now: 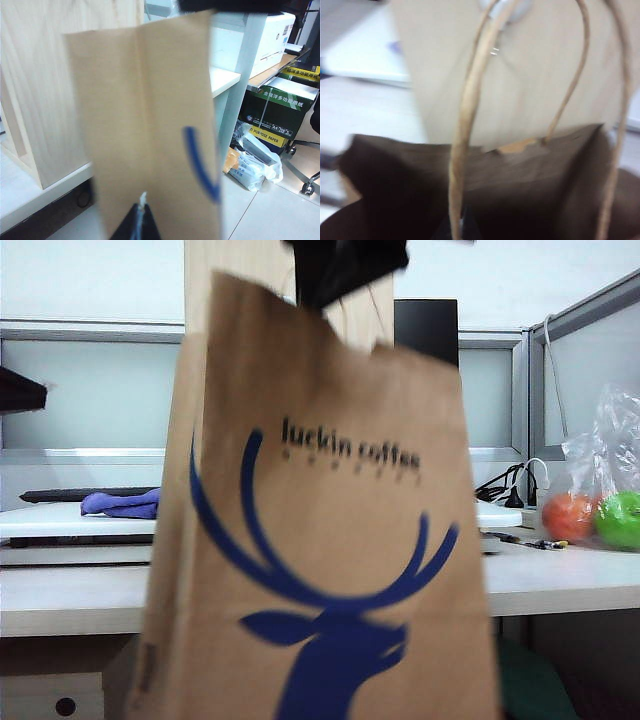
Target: Pick up the paper bag and hang it on the hook.
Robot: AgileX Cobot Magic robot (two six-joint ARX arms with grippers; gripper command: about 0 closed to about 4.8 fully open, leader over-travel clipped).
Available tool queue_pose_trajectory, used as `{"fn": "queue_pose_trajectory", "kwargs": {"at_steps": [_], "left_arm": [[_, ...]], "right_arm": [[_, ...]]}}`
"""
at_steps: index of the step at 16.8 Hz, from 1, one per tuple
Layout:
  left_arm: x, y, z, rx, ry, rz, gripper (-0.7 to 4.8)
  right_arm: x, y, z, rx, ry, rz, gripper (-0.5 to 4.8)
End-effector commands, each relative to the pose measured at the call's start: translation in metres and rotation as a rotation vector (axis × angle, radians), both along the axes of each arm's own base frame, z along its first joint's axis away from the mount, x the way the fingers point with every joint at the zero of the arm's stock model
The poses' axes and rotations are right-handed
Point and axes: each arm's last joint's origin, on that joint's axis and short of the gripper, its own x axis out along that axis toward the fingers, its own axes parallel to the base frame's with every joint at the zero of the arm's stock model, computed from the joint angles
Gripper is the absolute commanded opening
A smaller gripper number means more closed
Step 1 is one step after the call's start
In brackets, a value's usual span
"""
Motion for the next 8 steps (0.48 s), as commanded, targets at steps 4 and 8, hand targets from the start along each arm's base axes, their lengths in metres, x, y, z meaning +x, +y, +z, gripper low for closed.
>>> {"fn": "queue_pose_trajectory", "kwargs": {"at_steps": [4,8], "left_arm": [[0.000,0.000,0.002,-0.006,-0.013,-0.002,-0.05],[0.000,0.000,0.002,-0.006,-0.013,-0.002,-0.06]], "right_arm": [[0.024,0.019,-0.007,0.083,-0.047,-0.049,-0.06],[0.038,0.024,-0.007,0.117,-0.031,-0.014,-0.06]]}}
